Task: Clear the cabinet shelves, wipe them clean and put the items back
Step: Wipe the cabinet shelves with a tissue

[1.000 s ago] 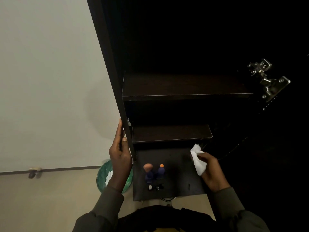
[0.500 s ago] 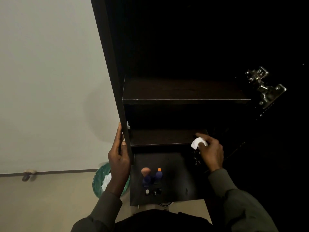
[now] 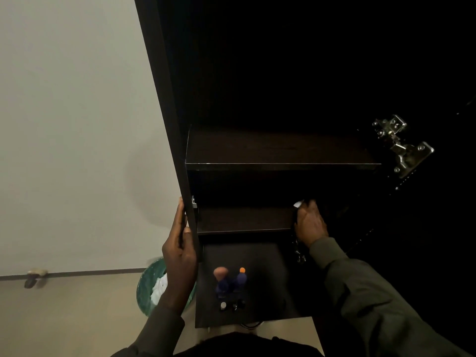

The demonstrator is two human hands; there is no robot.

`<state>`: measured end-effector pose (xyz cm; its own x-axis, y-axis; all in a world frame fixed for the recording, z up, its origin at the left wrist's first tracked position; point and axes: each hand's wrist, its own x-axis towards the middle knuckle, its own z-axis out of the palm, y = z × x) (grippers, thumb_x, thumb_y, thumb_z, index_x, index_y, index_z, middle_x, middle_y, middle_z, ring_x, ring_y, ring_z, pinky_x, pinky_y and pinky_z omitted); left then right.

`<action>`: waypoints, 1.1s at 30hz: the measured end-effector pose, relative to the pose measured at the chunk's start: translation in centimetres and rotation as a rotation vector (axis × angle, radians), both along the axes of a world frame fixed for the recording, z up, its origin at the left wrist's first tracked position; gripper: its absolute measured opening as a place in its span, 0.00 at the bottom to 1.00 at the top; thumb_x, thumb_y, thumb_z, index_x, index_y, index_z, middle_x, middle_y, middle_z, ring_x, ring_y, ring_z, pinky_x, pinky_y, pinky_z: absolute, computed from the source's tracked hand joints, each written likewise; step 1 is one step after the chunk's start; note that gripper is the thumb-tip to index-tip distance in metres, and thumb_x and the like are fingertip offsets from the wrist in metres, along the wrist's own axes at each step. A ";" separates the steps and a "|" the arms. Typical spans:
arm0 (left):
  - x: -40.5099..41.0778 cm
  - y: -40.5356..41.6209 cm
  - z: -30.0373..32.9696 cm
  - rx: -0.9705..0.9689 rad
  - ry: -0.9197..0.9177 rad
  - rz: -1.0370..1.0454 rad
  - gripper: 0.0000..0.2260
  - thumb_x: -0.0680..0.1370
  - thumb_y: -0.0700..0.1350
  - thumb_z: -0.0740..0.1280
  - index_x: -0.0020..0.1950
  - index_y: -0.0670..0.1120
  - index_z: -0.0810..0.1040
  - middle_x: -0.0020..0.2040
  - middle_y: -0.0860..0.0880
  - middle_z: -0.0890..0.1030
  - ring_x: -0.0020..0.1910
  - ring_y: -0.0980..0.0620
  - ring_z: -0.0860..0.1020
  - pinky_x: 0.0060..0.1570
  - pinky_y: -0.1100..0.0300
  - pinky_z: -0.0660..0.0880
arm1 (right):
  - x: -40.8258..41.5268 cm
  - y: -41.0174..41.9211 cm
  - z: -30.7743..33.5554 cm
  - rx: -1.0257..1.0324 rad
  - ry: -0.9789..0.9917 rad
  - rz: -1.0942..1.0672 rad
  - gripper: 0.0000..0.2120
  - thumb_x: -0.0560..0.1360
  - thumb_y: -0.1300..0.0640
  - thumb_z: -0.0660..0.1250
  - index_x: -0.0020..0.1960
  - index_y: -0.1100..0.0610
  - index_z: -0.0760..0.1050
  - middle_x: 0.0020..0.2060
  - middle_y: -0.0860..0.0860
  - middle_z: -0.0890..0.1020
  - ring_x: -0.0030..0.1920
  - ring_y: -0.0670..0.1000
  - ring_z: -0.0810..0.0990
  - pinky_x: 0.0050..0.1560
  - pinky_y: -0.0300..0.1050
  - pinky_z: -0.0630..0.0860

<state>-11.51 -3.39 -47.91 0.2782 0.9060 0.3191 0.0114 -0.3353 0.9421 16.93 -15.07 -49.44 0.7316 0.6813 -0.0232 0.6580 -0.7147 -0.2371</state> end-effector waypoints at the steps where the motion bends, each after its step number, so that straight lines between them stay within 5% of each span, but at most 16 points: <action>1: 0.0 0.0 0.0 -0.005 -0.001 0.000 0.24 0.82 0.35 0.55 0.77 0.51 0.64 0.74 0.57 0.69 0.74 0.58 0.67 0.68 0.70 0.67 | 0.0 -0.1 -0.6 -0.011 -0.011 -0.002 0.19 0.75 0.64 0.64 0.65 0.68 0.70 0.61 0.63 0.70 0.59 0.61 0.74 0.60 0.49 0.74; 9: 0.2 0.2 0.2 -0.006 0.017 0.015 0.23 0.82 0.39 0.55 0.76 0.53 0.63 0.73 0.67 0.67 0.73 0.62 0.67 0.68 0.70 0.67 | -2.8 -2.6 -1.6 0.048 0.044 -0.090 0.24 0.74 0.70 0.63 0.69 0.73 0.64 0.68 0.67 0.65 0.63 0.66 0.74 0.62 0.53 0.76; 13: 0.1 0.2 0.1 -0.002 0.020 0.024 0.23 0.82 0.39 0.55 0.76 0.53 0.64 0.72 0.69 0.67 0.73 0.64 0.67 0.68 0.71 0.66 | -5.3 -5.1 -0.3 0.161 0.087 -0.083 0.18 0.75 0.66 0.62 0.64 0.69 0.70 0.63 0.65 0.73 0.56 0.65 0.78 0.56 0.55 0.77; 17: 0.2 0.3 -0.1 0.000 -0.002 0.024 0.23 0.81 0.38 0.55 0.76 0.51 0.64 0.73 0.64 0.68 0.74 0.60 0.67 0.70 0.67 0.66 | -7.2 -5.7 2.1 0.368 0.147 0.117 0.16 0.71 0.75 0.63 0.49 0.58 0.82 0.50 0.53 0.84 0.52 0.45 0.80 0.53 0.37 0.74; 20: 0.3 0.3 0.0 -0.004 -0.011 0.020 0.23 0.81 0.37 0.55 0.77 0.51 0.64 0.74 0.63 0.68 0.74 0.59 0.67 0.69 0.67 0.66 | -6.1 -4.6 3.5 0.480 0.082 0.173 0.19 0.74 0.71 0.63 0.44 0.48 0.83 0.46 0.39 0.82 0.51 0.39 0.79 0.54 0.33 0.73; 26: 0.2 0.2 0.1 -0.003 0.005 0.006 0.24 0.82 0.37 0.55 0.77 0.53 0.64 0.73 0.64 0.68 0.74 0.60 0.67 0.69 0.67 0.66 | -1.4 -2.5 1.0 0.518 -0.034 -0.063 0.22 0.67 0.80 0.62 0.58 0.67 0.80 0.57 0.62 0.80 0.56 0.61 0.81 0.59 0.27 0.63; 28: 0.4 0.2 0.2 0.001 0.020 0.004 0.24 0.82 0.38 0.55 0.75 0.57 0.63 0.72 0.68 0.67 0.73 0.63 0.67 0.68 0.69 0.67 | -1.9 -1.8 -0.3 0.503 -0.009 -0.094 0.20 0.69 0.78 0.62 0.59 0.67 0.78 0.58 0.63 0.78 0.56 0.62 0.80 0.61 0.34 0.67; 31: 0.5 0.5 0.3 0.014 0.024 0.010 0.25 0.82 0.36 0.55 0.75 0.59 0.63 0.71 0.70 0.67 0.72 0.64 0.67 0.68 0.69 0.67 | -4.4 0.2 -2.7 0.403 -0.092 -0.085 0.18 0.76 0.69 0.62 0.65 0.66 0.73 0.63 0.64 0.75 0.65 0.66 0.74 0.68 0.59 0.67; 33: 0.6 0.7 0.2 0.014 0.014 0.006 0.24 0.82 0.36 0.55 0.75 0.56 0.63 0.71 0.70 0.67 0.73 0.63 0.67 0.68 0.69 0.66 | -6.4 2.1 -3.9 0.378 -0.119 -0.013 0.19 0.78 0.64 0.57 0.67 0.66 0.71 0.65 0.65 0.75 0.68 0.66 0.72 0.70 0.61 0.63</action>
